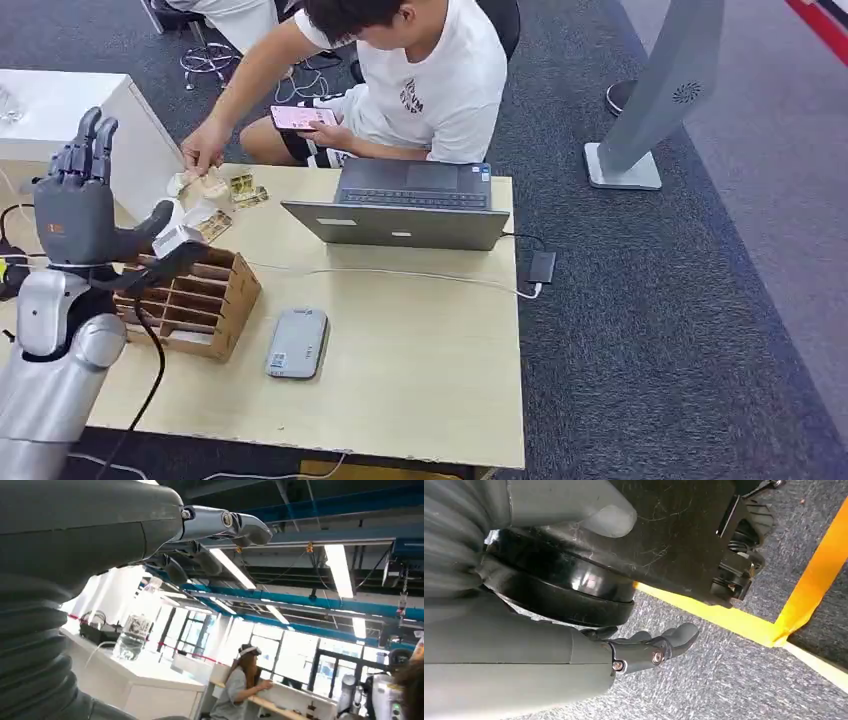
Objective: Pass the card to the sensor for recognition and then transmit it.
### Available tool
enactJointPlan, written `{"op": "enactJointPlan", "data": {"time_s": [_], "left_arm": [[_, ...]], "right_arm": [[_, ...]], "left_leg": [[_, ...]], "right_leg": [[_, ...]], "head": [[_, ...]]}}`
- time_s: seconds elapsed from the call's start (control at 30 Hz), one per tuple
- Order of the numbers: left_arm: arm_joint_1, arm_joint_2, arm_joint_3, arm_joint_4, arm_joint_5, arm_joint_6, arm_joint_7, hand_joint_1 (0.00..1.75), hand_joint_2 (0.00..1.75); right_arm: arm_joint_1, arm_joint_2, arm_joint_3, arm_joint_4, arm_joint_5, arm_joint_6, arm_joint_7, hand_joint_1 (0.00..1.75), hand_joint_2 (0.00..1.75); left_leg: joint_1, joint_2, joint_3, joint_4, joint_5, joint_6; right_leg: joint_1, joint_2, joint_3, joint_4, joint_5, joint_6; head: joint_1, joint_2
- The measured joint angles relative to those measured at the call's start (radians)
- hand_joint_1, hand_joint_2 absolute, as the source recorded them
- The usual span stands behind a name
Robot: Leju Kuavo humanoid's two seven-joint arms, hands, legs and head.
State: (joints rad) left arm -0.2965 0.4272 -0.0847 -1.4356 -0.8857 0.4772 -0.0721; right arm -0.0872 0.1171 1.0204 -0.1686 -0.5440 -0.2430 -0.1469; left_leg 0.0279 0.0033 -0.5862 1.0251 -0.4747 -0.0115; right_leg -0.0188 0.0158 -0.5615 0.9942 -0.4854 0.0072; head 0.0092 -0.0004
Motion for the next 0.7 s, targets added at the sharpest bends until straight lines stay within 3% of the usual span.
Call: {"op": "enactJointPlan", "data": {"time_s": [0.1,0.17,0.2,0.3,0.33,0.37,0.4,0.43,0.47,0.5,0.53,0.57,0.63,0.7], "left_arm": [[0.048,-0.005,0.019,-0.056,0.013,0.000,-0.009,0.00,1.75],[0.078,-0.010,0.034,-0.095,0.100,0.000,-0.069,0.00,1.75],[0.108,-0.013,0.045,-0.117,0.190,-0.002,-0.123,0.00,1.75],[0.300,-0.058,0.143,-0.265,0.684,-0.077,-0.399,0.00,1.75],[0.353,-0.097,0.201,-0.310,0.856,-0.137,-0.491,0.00,1.75],[0.399,-0.144,0.265,-0.346,0.985,-0.216,-0.536,0.00,1.75],[0.445,-0.214,0.370,-0.382,1.131,-0.366,-0.546,0.00,1.75],[0.466,-0.273,0.469,-0.399,1.218,-0.518,-0.519,0.00,1.75],[0.463,-0.342,0.610,-0.404,1.290,-0.680,-0.454,0.00,1.75],[0.446,-0.406,0.758,-0.403,1.323,-0.801,-0.372,0.00,1.75],[0.425,-0.455,0.882,-0.395,1.313,-0.864,-0.318,0.00,1.75],[0.398,-0.510,1.031,-0.358,1.267,-0.876,-0.296,0.00,1.75],[0.361,-0.589,1.230,-0.283,1.169,-0.772,-0.316,0.00,1.75],[0.349,-0.655,1.354,-0.223,1.152,-0.719,-0.314,0.00,1.75]], "right_arm": [[0.000,0.000,-0.001,0.000,-0.001,0.000,0.000,0.00,1.75],[0.001,0.000,-0.002,0.000,-0.017,0.000,-0.003,0.00,1.75],[0.002,0.000,-0.003,0.000,-0.024,-0.001,-0.006,0.00,1.75],[0.012,0.000,-0.013,0.000,-0.052,-0.022,-0.023,0.00,1.75],[0.014,0.000,-0.019,0.000,-0.055,-0.032,-0.030,0.00,1.75],[0.015,0.000,-0.025,0.002,-0.065,-0.040,-0.037,0.00,1.75],[0.021,0.000,-0.030,0.005,-0.077,-0.050,-0.048,0.00,1.75],[0.024,0.001,-0.036,0.007,-0.087,-0.055,-0.054,0.00,1.75],[0.024,0.002,-0.044,0.011,-0.095,-0.063,-0.056,0.00,1.75],[0.025,0.005,-0.051,0.016,-0.105,-0.069,-0.056,0.00,1.75],[0.025,0.006,-0.056,0.019,-0.107,-0.071,-0.057,0.00,1.75],[0.025,0.009,-0.060,0.022,-0.106,-0.071,-0.057,0.00,1.75],[0.025,0.015,-0.065,0.027,-0.106,-0.071,-0.056,0.00,1.75],[0.025,0.016,-0.071,0.030,-0.105,-0.071,-0.053,0.00,1.75]], "left_leg": [[0.000,-0.001,0.000,0.000,0.000,0.000],[0.000,-0.001,0.000,0.000,0.000,0.000],[0.000,0.001,-0.001,-0.001,0.000,0.000],[-0.001,0.011,0.004,-0.001,-0.005,-0.001],[0.000,0.010,0.003,-0.001,-0.006,0.000],[-0.001,0.010,0.003,-0.001,-0.006,0.000],[-0.001,0.010,0.004,-0.001,-0.007,0.001],[-0.001,0.010,0.003,-0.001,-0.007,0.001],[0.000,0.009,0.002,-0.001,-0.007,0.002],[0.000,0.008,0.002,-0.001,-0.007,0.002],[-0.001,0.009,0.003,-0.001,-0.008,0.001],[-0.001,0.009,0.004,-0.001,-0.008,0.001],[-0.001,0.010,0.005,-0.001,-0.009,0.000],[-0.001,0.008,0.005,-0.001,-0.009,0.001]], "right_leg": [[0.000,-0.001,0.000,0.000,0.000,0.000],[0.000,-0.001,0.001,0.000,0.000,0.000],[0.000,0.000,0.002,0.001,0.000,0.000],[-0.001,0.010,0.002,0.001,-0.001,-0.001],[0.000,0.010,0.002,0.000,-0.001,0.000],[-0.001,0.010,0.002,-0.001,-0.002,0.000],[-0.001,0.009,0.002,0.000,-0.005,0.002],[-0.001,0.009,0.002,-0.001,-0.005,0.002],[0.000,0.008,0.002,-0.001,-0.005,0.002],[0.000,0.008,0.002,-0.001,-0.005,0.001],[-0.001,0.008,0.002,-0.001,-0.005,0.001],[-0.001,0.008,0.002,-0.001,-0.005,0.001],[-0.001,0.008,0.002,-0.001,-0.005,0.000],[-0.001,0.006,0.002,-0.002,-0.006,0.001]], "head": [[0.000,0.000],[0.000,0.000],[0.000,0.000],[-0.002,0.000],[-0.003,0.000],[0.001,0.000],[0.000,0.000],[0.000,0.000],[0.001,0.000],[0.003,0.000],[0.002,0.000],[0.002,0.000],[0.001,0.000],[0.000,0.000]]}}
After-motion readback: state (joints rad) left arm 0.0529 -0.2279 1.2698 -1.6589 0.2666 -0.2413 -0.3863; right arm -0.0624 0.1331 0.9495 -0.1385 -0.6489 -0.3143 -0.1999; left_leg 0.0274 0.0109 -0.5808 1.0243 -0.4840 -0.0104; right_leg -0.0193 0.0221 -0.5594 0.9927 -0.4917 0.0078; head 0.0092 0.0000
